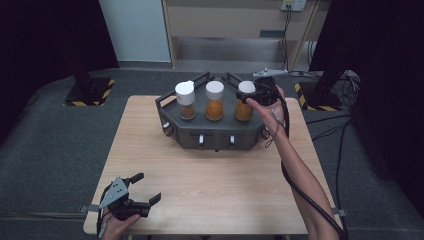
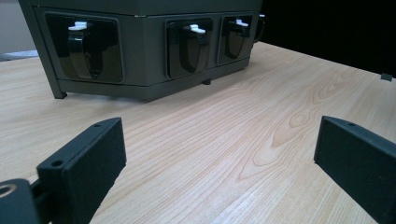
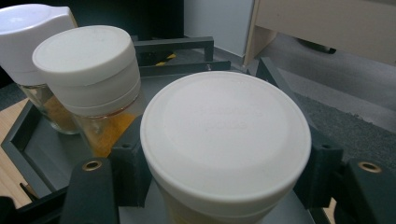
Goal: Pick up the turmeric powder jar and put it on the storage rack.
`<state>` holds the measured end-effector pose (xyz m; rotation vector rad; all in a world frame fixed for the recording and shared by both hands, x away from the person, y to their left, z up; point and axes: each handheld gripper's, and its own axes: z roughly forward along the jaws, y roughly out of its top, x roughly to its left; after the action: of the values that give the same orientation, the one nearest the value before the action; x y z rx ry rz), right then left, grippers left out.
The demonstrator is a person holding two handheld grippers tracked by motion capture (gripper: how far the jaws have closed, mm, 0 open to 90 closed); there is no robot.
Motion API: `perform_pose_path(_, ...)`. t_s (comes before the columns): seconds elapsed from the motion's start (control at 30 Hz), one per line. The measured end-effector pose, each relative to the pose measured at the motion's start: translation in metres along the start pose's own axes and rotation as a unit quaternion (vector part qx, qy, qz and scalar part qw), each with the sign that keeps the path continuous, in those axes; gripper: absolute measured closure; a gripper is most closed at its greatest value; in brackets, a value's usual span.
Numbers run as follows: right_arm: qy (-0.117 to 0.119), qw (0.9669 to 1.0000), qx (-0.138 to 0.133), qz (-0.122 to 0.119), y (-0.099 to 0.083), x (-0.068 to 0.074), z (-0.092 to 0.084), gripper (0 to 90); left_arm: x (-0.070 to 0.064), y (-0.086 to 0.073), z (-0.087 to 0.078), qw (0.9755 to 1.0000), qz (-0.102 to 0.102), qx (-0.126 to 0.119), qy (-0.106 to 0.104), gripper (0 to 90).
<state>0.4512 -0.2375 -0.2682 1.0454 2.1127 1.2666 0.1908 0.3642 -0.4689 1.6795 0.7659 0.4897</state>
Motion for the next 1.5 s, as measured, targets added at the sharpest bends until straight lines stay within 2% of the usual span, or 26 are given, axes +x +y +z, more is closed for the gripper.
perform_pose_path(0.27, 0.002, 1.0, 0.004, 0.006, -0.002, -0.002, 0.006, 33.5, 0.0, 0.0, 0.0, 1.0, -0.001, 0.0, 0.0, 1.0)
perform_pose_path(0.63, 0.005, 0.9999, -0.006, 0.008, -0.008, -0.004, 0.006, 33.1, 0.0, 0.0, 0.0, 1.0, -0.001, 0.0, -0.001, 0.9)
perform_pose_path(0.67, 0.007, 0.9999, -0.008, 0.007, -0.009, -0.005, 0.006, 31.9, 0.0, 0.0, 0.0, 1.0, -0.001, 0.0, -0.001, 0.9)
perform_pose_path(0.73, 0.012, 0.9998, -0.012, 0.011, -0.01, -0.007, 0.006, 22.2, 0.001, 0.0, 0.0, 1.0, -0.002, 0.001, -0.001, 0.9)
perform_pose_path(0.83, 0.018, 0.9996, -0.016, 0.012, -0.008, -0.009, 0.002, 14.4, 0.0, 0.0, 0.001, 1.0, -0.002, 0.002, -0.001, 0.9)
perform_pose_path(0.97, 0.01, 0.9995, -0.029, -0.004, -0.004, -0.006, -0.009, 7.9, 0.0, 0.0, 0.001, 1.0, -0.002, 0.002, -0.001, 0.9)
perform_pose_path(1.27, 0.011, 0.9971, -0.069, -0.031, 0.008, -0.005, -0.043, 6.3, 0.0, 0.0, 0.001, 1.0, -0.003, 0.001, -0.001, 0.9)
perform_pose_path(1.5, 0.015, 0.994, -0.092, -0.058, 0.014, 0.004, -0.073, 6.3, 0.0, 0.001, 0.001, 1.0, -0.002, 0.002, -0.001, 0.8)
